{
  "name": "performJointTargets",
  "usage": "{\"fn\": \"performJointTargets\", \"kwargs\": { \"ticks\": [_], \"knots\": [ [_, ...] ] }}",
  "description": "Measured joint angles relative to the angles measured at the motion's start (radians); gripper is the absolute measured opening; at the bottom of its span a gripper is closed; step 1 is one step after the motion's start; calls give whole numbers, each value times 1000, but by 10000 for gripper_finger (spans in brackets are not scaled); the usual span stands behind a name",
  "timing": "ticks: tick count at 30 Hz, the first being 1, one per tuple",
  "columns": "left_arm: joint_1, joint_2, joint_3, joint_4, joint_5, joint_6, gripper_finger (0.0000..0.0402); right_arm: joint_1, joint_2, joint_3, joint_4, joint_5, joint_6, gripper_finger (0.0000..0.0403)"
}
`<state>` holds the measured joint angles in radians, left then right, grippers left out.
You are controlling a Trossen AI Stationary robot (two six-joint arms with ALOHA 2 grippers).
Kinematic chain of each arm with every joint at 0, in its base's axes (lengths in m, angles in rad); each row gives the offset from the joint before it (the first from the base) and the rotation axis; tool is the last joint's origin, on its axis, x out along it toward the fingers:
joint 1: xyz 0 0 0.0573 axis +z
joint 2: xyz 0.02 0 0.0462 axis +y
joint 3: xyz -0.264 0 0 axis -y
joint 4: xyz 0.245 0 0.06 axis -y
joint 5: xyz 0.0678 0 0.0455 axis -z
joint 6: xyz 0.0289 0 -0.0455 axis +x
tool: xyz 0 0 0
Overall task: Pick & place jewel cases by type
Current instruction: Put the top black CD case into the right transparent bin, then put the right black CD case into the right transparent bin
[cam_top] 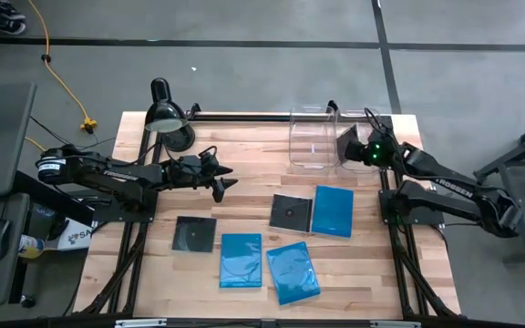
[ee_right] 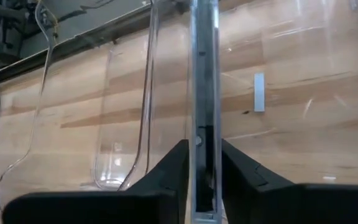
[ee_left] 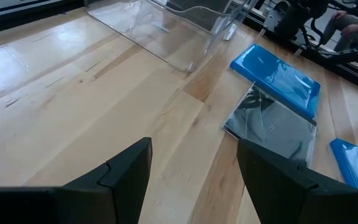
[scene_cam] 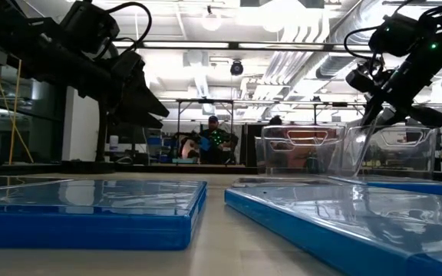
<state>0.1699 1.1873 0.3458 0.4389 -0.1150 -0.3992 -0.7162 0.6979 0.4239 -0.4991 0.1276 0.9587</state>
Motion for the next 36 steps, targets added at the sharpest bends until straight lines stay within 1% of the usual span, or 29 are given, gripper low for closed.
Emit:
{"fn": "performJointTargets", "kwargs": {
  "ticks": [4, 13, 18, 24, 30, 36],
  "knots": [
    [0, 0, 0, 0, 0, 0, 236, -18, 0, 42, -19, 5, -49, 83],
    [0, 0, 0, 0, 0, -1, 236, -78, 0, 155, -170, 29, -168, 123],
    [0, 0, 0, 0, 0, -1, 236, -106, 0, 226, -227, 56, -233, 131],
    [0, 0, 0, 0, -1, -1, 236, -122, 0, 324, -237, 63, -308, 131],
    [0, 0, 0, 0, -1, 0, 236, -122, 0, 479, -229, 17, -368, 132],
    [0, 0, 0, 3, 1, -11, 236, -121, 0, 638, -224, -99, -391, 132]
  ]
}}
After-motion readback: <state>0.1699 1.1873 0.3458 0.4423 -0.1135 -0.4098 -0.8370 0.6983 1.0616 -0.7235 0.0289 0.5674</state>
